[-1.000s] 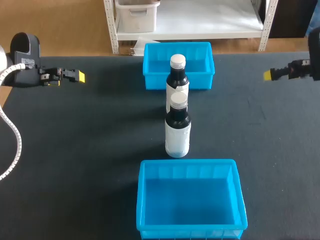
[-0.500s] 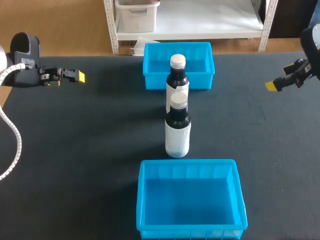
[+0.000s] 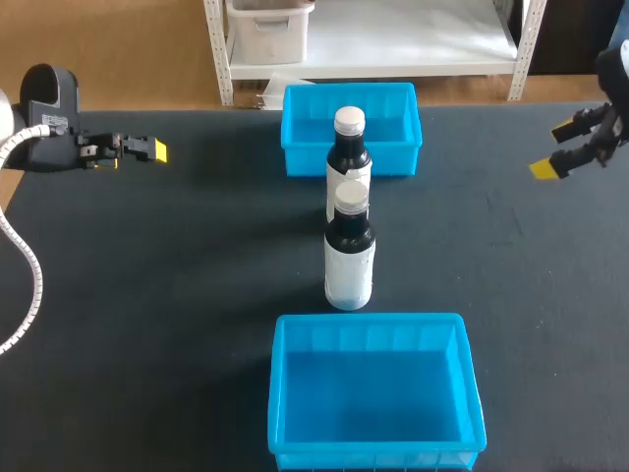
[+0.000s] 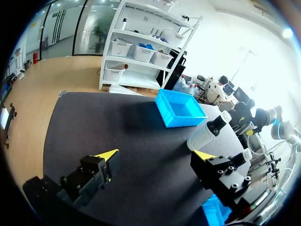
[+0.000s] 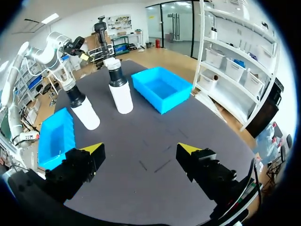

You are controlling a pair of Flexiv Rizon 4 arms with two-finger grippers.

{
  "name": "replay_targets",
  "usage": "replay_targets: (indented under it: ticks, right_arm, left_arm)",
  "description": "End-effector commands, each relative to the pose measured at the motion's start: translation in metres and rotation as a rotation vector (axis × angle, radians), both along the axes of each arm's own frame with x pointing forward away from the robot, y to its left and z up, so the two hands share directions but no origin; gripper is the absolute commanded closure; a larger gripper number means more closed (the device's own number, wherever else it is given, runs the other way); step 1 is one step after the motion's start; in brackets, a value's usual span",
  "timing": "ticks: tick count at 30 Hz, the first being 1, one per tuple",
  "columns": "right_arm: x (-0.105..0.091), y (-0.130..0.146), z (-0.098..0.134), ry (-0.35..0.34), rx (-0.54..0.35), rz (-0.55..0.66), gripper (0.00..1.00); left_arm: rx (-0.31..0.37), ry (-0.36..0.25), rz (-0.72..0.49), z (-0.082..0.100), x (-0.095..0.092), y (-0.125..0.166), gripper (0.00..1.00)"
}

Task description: Pick up the bottle, and place it in the far bin if it is heavy, or in the near bin if it is light.

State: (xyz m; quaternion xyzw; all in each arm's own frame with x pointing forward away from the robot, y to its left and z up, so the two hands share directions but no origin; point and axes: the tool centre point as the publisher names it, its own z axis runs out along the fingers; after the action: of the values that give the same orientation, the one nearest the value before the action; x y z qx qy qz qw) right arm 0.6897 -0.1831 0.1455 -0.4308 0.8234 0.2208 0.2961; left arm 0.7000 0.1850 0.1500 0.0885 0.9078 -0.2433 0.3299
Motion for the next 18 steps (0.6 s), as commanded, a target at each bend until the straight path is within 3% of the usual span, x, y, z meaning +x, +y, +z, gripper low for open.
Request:
replay_targets:
  ticks: [1,5,9,18]
  right_arm:
    - [-0.007,0.005,0.001,-0.081,0.072,0.154,0.00]
    - [-0.026,0.018,0.004,-0.203,0.086,0.236,0.00]
    - [-0.045,0.034,0.005,-0.280,0.085,0.279,0.00]
    - [-0.061,0.073,0.006,-0.334,0.074,0.291,0.00]
  left_arm:
    - [0.000,0.000,0.000,0.000,0.000,0.000,0.00]
    - [0.000,0.000,0.000,0.000,0.000,0.000,0.00]
    - [0.000,0.000,0.000,0.000,0.000,0.000,0.00]
    - [0.000,0.000,0.000,0.000,0.000,0.000,0.00]
